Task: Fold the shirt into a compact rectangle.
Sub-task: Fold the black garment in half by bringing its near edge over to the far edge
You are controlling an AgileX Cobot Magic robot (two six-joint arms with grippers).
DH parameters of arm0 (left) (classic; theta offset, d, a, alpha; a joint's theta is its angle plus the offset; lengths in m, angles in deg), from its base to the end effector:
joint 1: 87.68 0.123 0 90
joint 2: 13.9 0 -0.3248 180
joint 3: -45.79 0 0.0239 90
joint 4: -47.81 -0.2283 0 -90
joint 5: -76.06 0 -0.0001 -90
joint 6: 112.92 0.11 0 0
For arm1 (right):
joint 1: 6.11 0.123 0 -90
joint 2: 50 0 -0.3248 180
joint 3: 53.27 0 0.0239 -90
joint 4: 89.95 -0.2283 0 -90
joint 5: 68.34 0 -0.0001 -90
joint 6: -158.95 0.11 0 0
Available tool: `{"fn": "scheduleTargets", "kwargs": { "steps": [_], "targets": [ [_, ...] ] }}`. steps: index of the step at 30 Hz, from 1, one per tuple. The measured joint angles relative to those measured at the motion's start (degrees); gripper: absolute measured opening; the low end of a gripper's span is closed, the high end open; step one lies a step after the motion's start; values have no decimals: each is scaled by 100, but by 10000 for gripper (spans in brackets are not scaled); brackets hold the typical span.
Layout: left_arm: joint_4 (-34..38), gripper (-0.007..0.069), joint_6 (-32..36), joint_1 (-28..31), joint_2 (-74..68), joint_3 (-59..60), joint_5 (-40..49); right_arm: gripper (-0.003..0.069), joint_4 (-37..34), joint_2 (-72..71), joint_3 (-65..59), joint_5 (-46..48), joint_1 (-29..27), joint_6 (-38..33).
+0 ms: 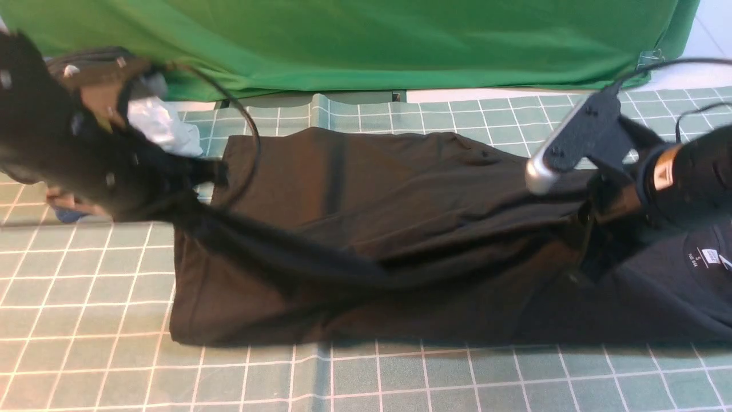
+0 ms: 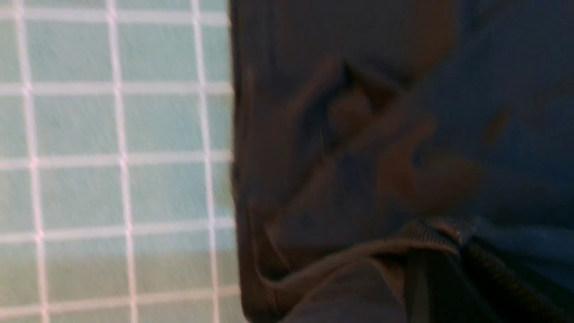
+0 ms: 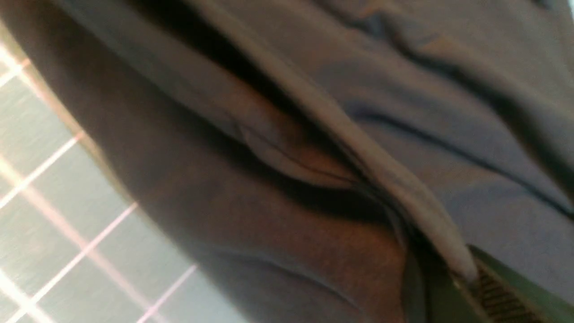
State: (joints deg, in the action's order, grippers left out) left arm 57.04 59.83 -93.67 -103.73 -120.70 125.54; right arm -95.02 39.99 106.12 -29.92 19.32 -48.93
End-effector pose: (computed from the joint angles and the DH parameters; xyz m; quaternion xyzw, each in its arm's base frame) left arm 0.2742 -0.0423 0.3215 -0.0471 0.9684 -0.0983 0.2244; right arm 0.2491 0.1251 0.2957 -0.4086 0.8721 0.0300 0.2675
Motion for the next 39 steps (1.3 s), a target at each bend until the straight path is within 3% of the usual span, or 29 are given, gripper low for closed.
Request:
{"fn": "scheduleTargets", "kwargs": {
  "steps": [9,20,30,34,39],
  "targets": [
    [546,6,188,712,-1354,-1343,-109,34,0,1027,824,-109,-315,-329],
    [734,6,217,772,-2863,-2907,75,34,2,2517,2534,51,-647,-575],
    [573,9,1001,568,-3231,-3057,1122,34,8,3004,2804,323,-648,-577],
    [23,56,1130,262,-3545,-3057,1332,34,3,3015,2804,334,-648,-577],
    [-668,259,1175,-128,-3705,-3057,1173,34,3,3015,2809,354,-648,-572]
  ]
}}
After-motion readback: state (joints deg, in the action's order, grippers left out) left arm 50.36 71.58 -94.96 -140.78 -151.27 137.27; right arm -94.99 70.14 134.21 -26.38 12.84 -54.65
